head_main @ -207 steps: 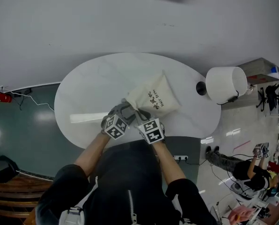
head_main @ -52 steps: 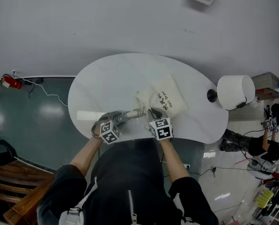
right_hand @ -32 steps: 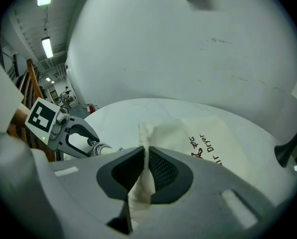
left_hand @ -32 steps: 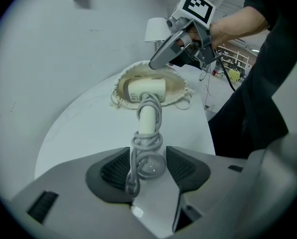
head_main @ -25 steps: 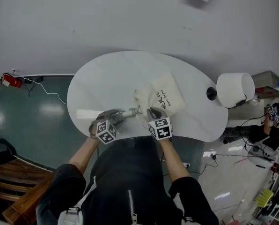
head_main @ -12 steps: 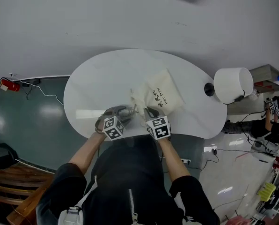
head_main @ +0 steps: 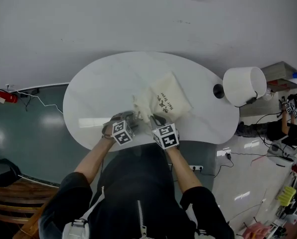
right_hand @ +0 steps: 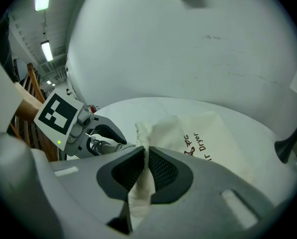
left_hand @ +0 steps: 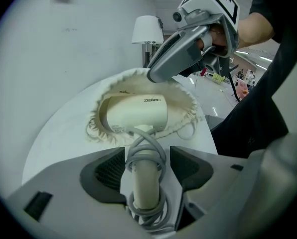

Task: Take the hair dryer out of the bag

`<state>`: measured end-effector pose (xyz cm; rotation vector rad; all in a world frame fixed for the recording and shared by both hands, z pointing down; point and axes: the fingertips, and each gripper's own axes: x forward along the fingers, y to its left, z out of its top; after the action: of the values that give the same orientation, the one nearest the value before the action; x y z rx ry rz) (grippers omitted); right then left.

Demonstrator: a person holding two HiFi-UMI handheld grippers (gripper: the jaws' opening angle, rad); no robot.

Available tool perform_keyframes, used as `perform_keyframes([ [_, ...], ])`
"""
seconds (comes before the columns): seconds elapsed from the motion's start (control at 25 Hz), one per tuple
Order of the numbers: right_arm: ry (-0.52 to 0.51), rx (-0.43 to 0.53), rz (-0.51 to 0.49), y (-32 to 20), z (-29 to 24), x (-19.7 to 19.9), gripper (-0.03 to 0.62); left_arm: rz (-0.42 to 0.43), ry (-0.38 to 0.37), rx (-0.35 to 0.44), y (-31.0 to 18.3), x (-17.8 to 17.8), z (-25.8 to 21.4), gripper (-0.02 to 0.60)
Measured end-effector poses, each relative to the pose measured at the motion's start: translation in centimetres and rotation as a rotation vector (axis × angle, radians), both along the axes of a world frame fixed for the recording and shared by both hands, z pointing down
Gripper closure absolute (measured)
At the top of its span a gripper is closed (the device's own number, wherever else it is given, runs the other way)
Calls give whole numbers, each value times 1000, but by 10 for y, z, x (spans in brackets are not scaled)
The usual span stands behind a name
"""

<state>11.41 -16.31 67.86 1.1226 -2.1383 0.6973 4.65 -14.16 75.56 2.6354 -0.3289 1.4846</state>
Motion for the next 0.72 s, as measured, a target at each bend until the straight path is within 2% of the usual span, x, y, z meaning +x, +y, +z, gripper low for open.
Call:
perform_keyframes([
  [0.2, 2, -1, 5, -1, -1, 3, 565, -7, -10, -21, -6, 4, 6, 311],
  [0.4, 3, -4, 3, 0, -1, 4, 565, 26, -48, -54, -2, 6, 23, 311],
  [0.72, -2, -8, 7, -2, 1, 6, 565, 13, -24, -82, -6, 7, 23, 314],
])
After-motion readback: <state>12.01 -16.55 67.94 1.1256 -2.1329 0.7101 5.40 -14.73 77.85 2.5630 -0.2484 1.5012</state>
